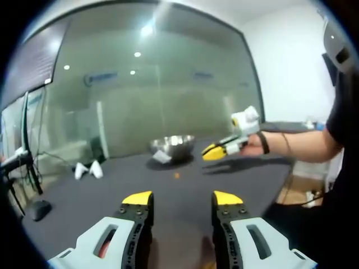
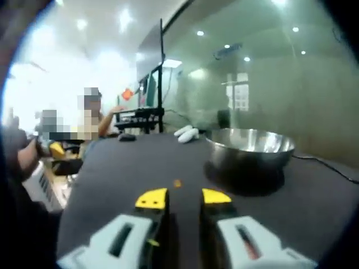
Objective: Pick up the QQ candy scattered on the table and place it into the stainless steel bowl on the table
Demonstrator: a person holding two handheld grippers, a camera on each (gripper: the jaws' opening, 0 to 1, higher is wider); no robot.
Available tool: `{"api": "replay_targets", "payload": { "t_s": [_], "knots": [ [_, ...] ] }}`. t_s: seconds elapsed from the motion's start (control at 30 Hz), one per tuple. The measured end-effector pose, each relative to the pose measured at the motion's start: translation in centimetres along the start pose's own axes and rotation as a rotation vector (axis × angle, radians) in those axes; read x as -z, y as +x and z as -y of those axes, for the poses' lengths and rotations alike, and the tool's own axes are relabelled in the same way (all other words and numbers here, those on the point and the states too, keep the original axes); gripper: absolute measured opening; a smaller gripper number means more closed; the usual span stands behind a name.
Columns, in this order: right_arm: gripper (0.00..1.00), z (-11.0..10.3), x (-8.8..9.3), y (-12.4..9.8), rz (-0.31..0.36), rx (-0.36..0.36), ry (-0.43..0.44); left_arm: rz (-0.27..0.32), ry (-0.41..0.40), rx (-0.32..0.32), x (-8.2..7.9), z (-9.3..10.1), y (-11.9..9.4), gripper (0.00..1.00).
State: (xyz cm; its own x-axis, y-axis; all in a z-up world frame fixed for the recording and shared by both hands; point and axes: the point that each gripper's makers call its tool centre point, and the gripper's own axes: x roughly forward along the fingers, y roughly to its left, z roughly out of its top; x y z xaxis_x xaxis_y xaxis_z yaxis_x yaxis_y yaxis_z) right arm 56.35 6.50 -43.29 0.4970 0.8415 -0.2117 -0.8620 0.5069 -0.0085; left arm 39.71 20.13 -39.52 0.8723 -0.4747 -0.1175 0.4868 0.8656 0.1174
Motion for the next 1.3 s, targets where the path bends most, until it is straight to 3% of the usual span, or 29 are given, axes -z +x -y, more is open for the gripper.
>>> {"api": "replay_targets", "payload": {
  "t_s": [0.27,0.53,0.77,1.13,1.3],
  "knots": [
    [0.23,-1.0,1.1,4.1,-0.087,-0.056,-0.010,-0.009,-0.015,-0.016,0.3,-0.3,-0.2,0.42],
    [0.20,-0.6,2.3,7.8,-0.152,-0.062,-0.023,-0.015,-0.016,-0.017,0.4,-0.4,-0.5,0.42],
    [0.19,-0.3,3.1,8.8,-0.163,-0.077,-0.021,-0.019,-0.026,-0.022,0.7,-0.6,-0.8,0.42],
    [0.17,-0.5,2.8,9.6,-0.164,-0.087,-0.041,-0.017,-0.031,-0.024,0.7,-0.6,-1.1,0.42],
    [0.09,-0.3,2.8,9.5,-0.164,-0.075,-0.030,-0.025,-0.025,-0.014,0.9,-0.3,-0.9,0.42]
  ]
}}
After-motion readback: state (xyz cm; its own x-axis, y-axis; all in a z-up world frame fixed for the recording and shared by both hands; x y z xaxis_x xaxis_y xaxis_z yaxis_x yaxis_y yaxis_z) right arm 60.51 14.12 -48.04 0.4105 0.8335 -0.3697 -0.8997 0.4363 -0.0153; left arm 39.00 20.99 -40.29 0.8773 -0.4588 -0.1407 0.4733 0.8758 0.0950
